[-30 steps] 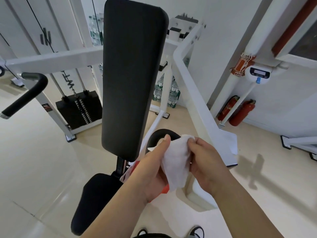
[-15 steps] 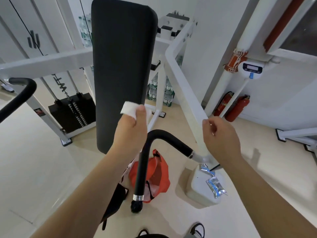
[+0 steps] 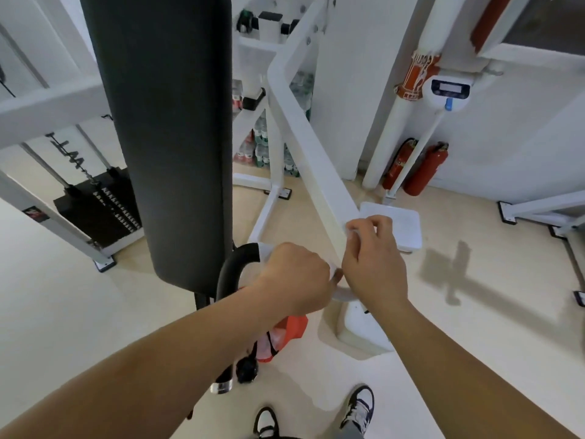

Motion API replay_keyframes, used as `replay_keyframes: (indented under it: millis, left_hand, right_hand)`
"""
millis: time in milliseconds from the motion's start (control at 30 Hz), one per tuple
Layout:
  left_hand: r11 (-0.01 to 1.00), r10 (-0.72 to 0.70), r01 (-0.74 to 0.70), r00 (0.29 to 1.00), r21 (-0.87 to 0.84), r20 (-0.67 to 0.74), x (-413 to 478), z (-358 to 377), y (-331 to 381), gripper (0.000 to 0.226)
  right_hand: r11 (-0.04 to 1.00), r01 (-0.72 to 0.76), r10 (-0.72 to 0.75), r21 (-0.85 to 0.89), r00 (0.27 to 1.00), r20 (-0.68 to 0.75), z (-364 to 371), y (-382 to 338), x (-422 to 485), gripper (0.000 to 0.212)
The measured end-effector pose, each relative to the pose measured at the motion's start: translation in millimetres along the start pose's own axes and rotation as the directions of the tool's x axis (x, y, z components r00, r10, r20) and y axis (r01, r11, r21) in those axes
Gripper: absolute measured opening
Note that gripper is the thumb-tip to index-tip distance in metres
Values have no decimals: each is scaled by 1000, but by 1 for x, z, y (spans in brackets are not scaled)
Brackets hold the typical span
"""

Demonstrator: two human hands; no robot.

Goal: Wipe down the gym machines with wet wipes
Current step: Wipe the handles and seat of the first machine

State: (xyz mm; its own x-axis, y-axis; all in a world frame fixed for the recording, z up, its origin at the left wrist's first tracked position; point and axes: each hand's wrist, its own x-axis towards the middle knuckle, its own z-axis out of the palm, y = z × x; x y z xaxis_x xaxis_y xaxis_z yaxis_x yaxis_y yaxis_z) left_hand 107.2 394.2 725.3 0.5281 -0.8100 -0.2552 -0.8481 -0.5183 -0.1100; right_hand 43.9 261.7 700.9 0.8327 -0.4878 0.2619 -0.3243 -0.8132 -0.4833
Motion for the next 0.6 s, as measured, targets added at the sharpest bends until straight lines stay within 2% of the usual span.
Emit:
replay_keyframes:
  millis: [133, 200, 267, 300, 367, 400, 467, 533, 600]
  left_hand:
    - [996, 73, -55, 946, -65, 317, 28, -7, 5, 76]
    - [996, 48, -17, 931, -86, 361, 31, -11, 9, 69]
    - [999, 14, -4, 973, -46, 230, 19, -6, 13, 53]
    - [1000, 19, -18, 997, -12, 80, 8, 2, 14, 41]
    - [999, 23, -28, 976, -21, -215, -24, 26, 17, 26]
    - [998, 33, -50, 950, -46, -310, -36, 40, 14, 30]
    - [995, 77, -95, 938, -39, -337, -52, 62, 0, 50]
    - [995, 98, -90, 956, 41, -276, -53, 64, -11, 63]
    - [997, 19, -5, 984, 79, -178, -42, 45, -11, 56]
  right_hand:
    - [999, -32, 32, 21, 999, 4, 0, 2, 1, 21]
    - [999, -32, 32, 19, 999, -5, 1, 2, 0, 22]
    - [997, -70, 70, 15, 998, 0, 2, 3, -1, 24]
    - [995, -97, 97, 10, 995, 5, 3, 3, -1, 25]
    - [994, -110, 110, -9, 994, 3, 5, 4, -3, 27]
    - [995, -98, 98, -25, 995, -4, 6, 4, -3, 28]
    - [995, -86, 85, -52, 996, -12, 6, 2, -3, 29]
    - [994, -83, 83, -70, 997, -6, 6, 1, -1, 30]
    - [993, -83, 82, -80, 997, -8, 6, 0, 0, 30]
